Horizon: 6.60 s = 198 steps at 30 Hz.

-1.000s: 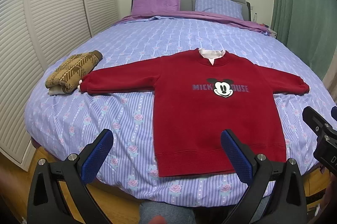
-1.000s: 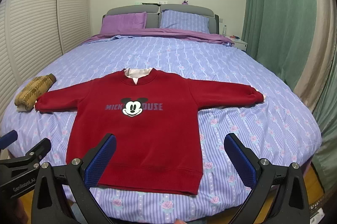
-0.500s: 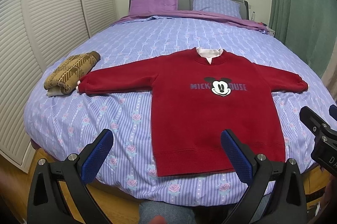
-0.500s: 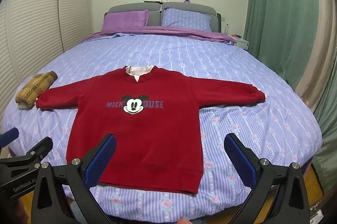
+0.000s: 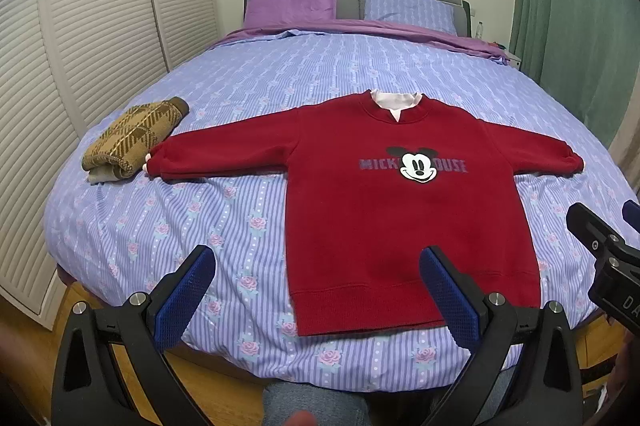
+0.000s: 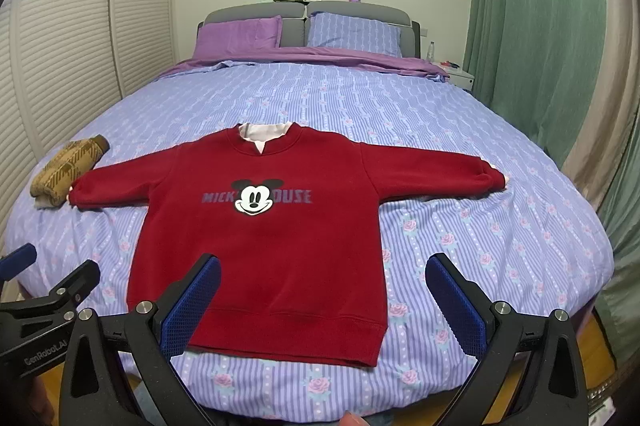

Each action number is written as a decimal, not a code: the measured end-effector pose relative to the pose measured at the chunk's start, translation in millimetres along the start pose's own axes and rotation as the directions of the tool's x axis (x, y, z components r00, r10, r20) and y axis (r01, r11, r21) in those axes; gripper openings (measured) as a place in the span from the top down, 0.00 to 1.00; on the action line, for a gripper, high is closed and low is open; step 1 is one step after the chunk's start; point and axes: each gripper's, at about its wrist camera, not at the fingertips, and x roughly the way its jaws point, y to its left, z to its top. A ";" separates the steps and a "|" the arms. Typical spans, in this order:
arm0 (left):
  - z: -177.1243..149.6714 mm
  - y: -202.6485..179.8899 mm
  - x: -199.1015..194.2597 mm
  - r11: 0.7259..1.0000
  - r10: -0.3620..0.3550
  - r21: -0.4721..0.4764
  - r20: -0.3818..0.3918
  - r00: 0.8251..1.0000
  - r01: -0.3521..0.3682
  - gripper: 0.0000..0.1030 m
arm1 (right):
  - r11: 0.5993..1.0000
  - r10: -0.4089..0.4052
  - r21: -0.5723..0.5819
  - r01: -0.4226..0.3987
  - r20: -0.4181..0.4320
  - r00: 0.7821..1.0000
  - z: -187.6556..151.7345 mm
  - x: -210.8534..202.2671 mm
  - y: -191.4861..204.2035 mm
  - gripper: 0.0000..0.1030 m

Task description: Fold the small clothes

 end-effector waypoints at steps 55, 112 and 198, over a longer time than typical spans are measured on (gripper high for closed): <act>-4.8 -1.4 10.2 1.000 -0.020 0.002 -0.024 1.000 0.020 0.00 | 1.000 0.013 0.000 -0.013 -0.044 0.999 -2.1 12.6 -3.4 0.00; 108.6 -272.1 265.3 0.882 -0.221 0.408 -0.081 0.972 0.235 0.00 | 0.730 0.509 0.520 -0.443 0.018 0.860 65.0 352.6 -225.7 0.00; 173.2 -257.4 147.9 0.478 -0.068 0.862 -0.157 0.985 0.170 0.01 | 0.618 -0.128 -0.786 -0.004 -0.105 0.986 46.8 252.0 128.5 0.45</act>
